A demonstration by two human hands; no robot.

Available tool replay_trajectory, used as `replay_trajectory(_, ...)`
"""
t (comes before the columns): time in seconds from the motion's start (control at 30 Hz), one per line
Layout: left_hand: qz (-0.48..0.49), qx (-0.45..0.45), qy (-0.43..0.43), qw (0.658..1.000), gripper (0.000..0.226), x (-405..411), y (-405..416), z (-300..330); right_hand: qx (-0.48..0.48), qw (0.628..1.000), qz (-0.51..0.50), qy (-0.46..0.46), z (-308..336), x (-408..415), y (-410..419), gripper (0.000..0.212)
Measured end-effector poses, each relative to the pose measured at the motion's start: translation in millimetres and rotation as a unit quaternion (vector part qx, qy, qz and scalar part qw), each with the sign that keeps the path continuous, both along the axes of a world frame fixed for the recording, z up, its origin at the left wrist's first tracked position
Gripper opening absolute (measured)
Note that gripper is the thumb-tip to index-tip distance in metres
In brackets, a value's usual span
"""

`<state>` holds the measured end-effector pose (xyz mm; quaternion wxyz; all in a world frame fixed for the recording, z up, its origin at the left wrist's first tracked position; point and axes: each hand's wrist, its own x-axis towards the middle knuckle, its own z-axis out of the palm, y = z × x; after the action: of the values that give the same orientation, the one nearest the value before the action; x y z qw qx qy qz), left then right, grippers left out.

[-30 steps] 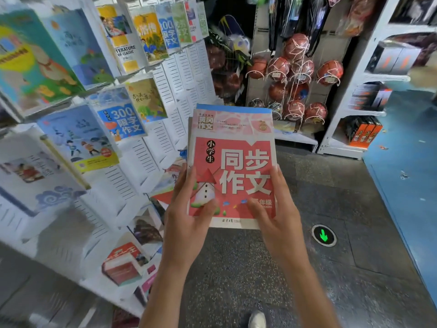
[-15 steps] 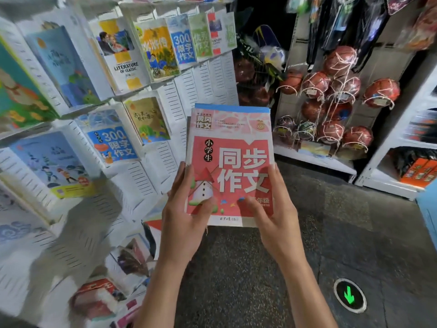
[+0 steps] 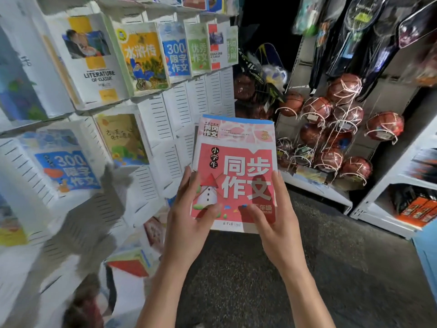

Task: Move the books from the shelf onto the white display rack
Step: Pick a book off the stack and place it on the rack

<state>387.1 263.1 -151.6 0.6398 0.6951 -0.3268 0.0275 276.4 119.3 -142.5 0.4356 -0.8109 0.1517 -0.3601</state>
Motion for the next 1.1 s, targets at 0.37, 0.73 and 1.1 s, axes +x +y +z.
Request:
replay_trajectory(0.37,0.014,-0.037,0.002,0.999,0.074,160,-89,13,-0.015,1.0,0.023,-0.008,24,168,-92,0.074)
replay_trajectory(0.73,0.095,-0.047,0.032,0.994,0.068,255,-110,-12,0.048,0.99,0.128,0.023,-3,292,-131,0.072)
replay_trajectory(1.1,0.236,0.003,0.046,0.971,0.071,334,-165,-58,0.133,0.947,0.287,0.061,-31,423,-213,0.074)
